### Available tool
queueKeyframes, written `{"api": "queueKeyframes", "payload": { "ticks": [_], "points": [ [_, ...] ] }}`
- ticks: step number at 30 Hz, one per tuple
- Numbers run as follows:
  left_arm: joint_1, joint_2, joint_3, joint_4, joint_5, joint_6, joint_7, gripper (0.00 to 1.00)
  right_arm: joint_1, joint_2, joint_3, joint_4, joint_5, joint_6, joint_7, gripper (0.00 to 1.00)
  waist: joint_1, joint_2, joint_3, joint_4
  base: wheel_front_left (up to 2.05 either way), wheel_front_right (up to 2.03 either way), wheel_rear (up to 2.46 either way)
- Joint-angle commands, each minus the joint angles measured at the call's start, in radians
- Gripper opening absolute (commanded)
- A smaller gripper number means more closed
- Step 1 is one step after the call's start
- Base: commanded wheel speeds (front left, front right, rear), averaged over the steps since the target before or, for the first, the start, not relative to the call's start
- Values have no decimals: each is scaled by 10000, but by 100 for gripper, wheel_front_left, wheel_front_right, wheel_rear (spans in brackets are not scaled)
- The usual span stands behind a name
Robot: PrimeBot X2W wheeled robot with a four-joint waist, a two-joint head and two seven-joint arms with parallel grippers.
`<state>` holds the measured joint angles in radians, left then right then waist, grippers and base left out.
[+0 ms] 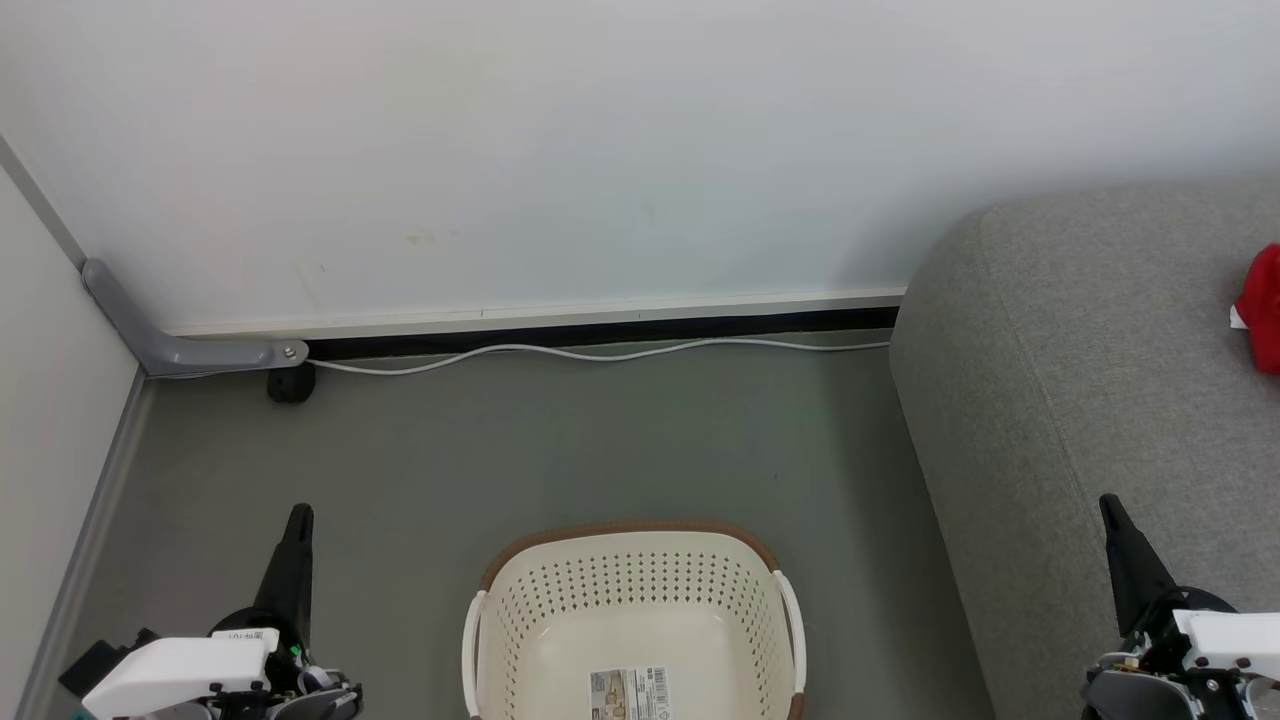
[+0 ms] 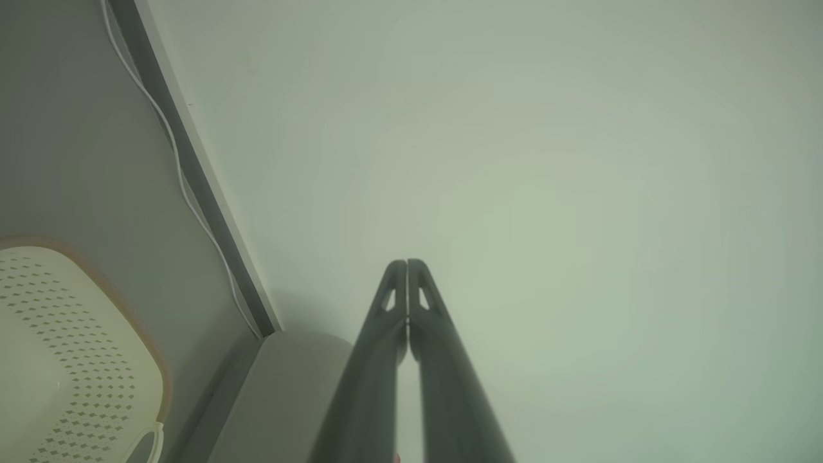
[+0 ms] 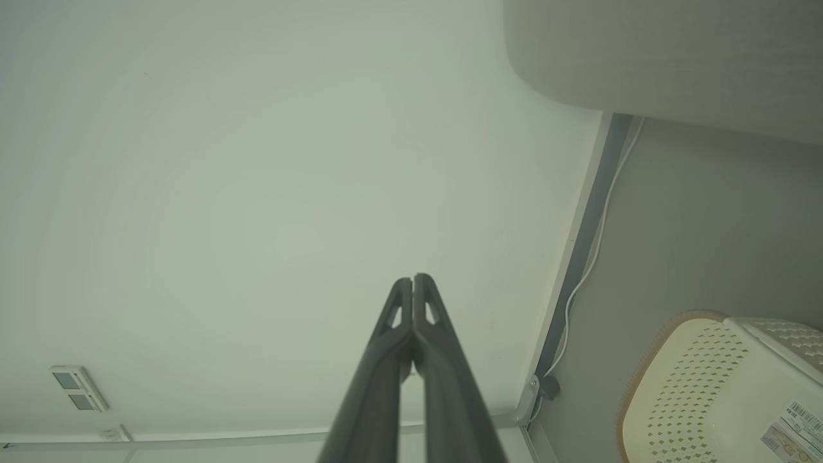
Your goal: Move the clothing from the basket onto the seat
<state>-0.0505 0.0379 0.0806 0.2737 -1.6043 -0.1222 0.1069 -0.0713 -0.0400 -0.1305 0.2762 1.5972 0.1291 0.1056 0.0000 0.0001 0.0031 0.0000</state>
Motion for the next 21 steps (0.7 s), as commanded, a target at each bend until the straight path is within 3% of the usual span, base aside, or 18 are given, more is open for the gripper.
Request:
{"api": "queueKeyframes", "payload": {
  "ticks": [1, 21],
  "points": [
    [-575, 123, 330, -286, -45, -84, 62, 0, -366, -102, 168, -315, 115, 16, 76, 0, 0, -1, 0, 0, 0, 0, 0],
    [-575, 123, 330, -286, -45, -84, 62, 0, -366, -102, 168, -315, 115, 16, 76, 0, 0, -1, 0, 0, 0, 0, 0]
  ]
}}
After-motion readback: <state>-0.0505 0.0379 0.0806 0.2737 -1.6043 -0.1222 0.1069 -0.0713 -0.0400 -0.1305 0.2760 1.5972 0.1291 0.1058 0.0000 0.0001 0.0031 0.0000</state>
